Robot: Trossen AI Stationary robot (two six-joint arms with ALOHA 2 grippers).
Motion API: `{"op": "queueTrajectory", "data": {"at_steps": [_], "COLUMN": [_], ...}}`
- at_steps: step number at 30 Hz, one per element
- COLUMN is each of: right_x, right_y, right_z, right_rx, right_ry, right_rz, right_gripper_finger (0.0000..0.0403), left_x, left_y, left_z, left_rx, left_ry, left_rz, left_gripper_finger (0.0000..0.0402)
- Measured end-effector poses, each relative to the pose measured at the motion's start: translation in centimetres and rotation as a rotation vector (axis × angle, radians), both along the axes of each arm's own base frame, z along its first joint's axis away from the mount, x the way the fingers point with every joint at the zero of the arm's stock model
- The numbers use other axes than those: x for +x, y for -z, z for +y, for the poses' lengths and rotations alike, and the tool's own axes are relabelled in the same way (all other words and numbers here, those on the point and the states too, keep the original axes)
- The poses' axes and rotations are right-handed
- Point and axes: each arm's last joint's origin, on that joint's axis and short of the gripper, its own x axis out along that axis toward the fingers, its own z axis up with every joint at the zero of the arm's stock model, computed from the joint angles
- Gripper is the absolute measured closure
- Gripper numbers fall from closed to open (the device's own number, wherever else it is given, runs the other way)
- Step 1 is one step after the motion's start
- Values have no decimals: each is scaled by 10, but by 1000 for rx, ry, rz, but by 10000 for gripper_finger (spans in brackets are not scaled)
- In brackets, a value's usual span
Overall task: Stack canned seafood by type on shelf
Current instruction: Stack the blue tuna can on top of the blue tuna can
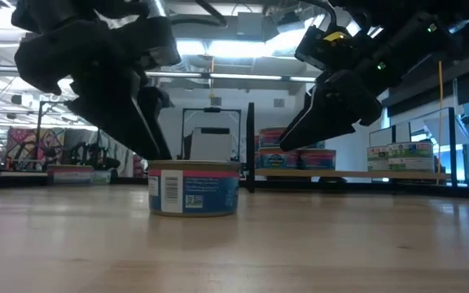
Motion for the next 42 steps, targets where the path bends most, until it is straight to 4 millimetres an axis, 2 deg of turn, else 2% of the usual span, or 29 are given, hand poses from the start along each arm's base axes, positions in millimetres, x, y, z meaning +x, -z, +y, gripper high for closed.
{"op": "queueTrajectory", "data": {"at_steps": [10,19,27,35,42], "right_x": [2,10,11,19,22], "right_y": [-2,-13,-15,11,21], "right_z": [1,12,11,16,22], "right_rx": [18,162,192,378,405], "right_ry": [-18,-287,-259,-204,-205], "right_rz": [-21,-134,-152,-104,-118], "right_gripper_finger": [52,52,52,52,52], "left_x": [-5,-9,-7,-5,-4], "left_y": [5,10,9,7,5], "left_z": [-2,-1,-2,-2,-5], "left_rx": [-11,-1,-8,-20,-40], "left_ry": [-11,-4,-8,-12,5], "left_rz": [1,40,25,-5,-19], "left_gripper_finger": [147,147,147,147,147]}}
